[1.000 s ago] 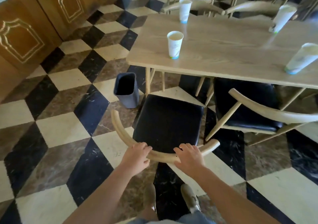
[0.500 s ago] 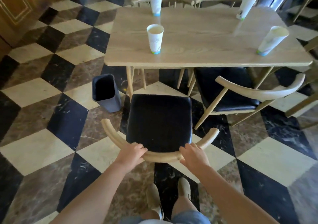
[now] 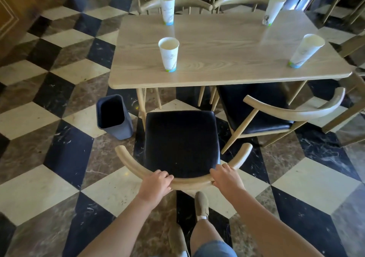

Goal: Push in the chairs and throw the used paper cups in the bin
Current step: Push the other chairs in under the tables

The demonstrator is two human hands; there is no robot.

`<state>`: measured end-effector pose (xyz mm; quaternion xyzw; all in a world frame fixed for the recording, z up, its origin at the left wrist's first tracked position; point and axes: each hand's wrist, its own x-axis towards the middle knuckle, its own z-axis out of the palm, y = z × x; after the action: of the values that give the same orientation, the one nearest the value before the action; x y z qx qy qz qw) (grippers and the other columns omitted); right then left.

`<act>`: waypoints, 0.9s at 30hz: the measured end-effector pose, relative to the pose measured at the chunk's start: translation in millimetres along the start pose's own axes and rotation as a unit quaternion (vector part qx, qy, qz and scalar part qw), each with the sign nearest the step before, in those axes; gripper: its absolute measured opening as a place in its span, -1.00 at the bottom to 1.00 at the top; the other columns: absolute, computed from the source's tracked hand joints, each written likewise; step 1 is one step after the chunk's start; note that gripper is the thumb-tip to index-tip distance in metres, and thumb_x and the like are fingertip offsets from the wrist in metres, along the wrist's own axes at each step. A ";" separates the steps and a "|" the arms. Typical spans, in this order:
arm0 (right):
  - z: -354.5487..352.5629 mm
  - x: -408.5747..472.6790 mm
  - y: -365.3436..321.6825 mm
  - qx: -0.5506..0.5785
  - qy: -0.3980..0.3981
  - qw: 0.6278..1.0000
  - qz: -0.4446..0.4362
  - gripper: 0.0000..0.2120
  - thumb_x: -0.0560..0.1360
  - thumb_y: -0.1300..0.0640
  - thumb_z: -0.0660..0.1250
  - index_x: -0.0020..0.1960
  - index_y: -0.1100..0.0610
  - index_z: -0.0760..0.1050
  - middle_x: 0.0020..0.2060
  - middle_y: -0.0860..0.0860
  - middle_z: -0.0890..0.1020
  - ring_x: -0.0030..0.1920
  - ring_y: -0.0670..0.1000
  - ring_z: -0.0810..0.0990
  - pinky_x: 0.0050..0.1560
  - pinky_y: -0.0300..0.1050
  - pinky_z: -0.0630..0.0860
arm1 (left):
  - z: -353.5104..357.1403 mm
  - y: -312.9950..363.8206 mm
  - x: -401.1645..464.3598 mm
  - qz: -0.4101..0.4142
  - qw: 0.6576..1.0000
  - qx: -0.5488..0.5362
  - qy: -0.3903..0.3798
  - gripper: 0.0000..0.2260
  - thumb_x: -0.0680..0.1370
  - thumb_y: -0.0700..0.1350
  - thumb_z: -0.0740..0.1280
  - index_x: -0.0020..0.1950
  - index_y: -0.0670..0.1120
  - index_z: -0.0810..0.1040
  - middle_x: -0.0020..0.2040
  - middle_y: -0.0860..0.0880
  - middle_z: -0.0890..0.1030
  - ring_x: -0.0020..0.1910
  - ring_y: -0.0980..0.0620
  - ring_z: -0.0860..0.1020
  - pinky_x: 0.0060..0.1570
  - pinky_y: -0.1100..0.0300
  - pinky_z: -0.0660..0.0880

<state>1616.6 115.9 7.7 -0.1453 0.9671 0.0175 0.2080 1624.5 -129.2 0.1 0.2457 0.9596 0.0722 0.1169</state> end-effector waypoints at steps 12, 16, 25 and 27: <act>-23.4 96.8 66.5 -0.002 0.058 0.998 -0.033 -0.58 -0.12 0.16 0.67 -0.43 0.11 0.47 -0.54 0.01 0.47 -0.52 0.04 0.48 -0.56 -0.13 0.48 | -15.7 -20.4 98.3 -0.030 0.999 0.005 0.022 -0.57 0.07 -0.09 0.66 -0.11 -0.07 0.68 -0.30 0.03 0.65 -0.35 0.06 0.60 -0.48 0.22 0.56; -34.9 125.8 81.5 0.009 0.077 0.996 -0.045 -0.59 -0.12 0.19 0.66 -0.46 0.11 0.46 -0.56 0.01 0.46 -0.54 0.04 0.47 -0.56 -0.15 0.45 | -22.3 -28.1 126.5 -0.041 0.999 0.014 0.029 -0.55 0.04 -0.07 0.67 -0.13 -0.07 0.69 -0.31 0.05 0.65 -0.37 0.08 0.61 -0.48 0.23 0.55; -50.2 164.6 97.8 -0.001 0.075 0.996 -0.044 -0.63 -0.07 0.25 0.64 -0.40 0.14 0.50 -0.51 0.04 0.50 -0.48 0.08 0.51 -0.51 -0.05 0.53 | -33.3 -48.4 165.3 -0.034 0.999 0.027 0.031 -0.55 0.02 -0.04 0.67 -0.14 -0.06 0.69 -0.33 0.06 0.63 -0.38 0.08 0.58 -0.53 0.28 0.50; -53.5 174.1 98.6 -0.006 0.074 0.996 -0.040 -0.65 -0.02 0.25 0.63 -0.38 0.14 0.51 -0.49 0.04 0.51 -0.46 0.09 0.51 -0.49 -0.05 0.54 | -36.6 -55.2 173.8 -0.029 0.999 0.032 0.031 -0.55 0.02 -0.04 0.66 -0.15 -0.05 0.68 -0.34 0.06 0.62 -0.38 0.07 0.58 -0.53 0.29 0.49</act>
<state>1415.3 157.5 -17.0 -0.1864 0.9731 0.0044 0.1351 1441.9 -95.2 -8.3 0.2187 0.9713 0.0456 0.0810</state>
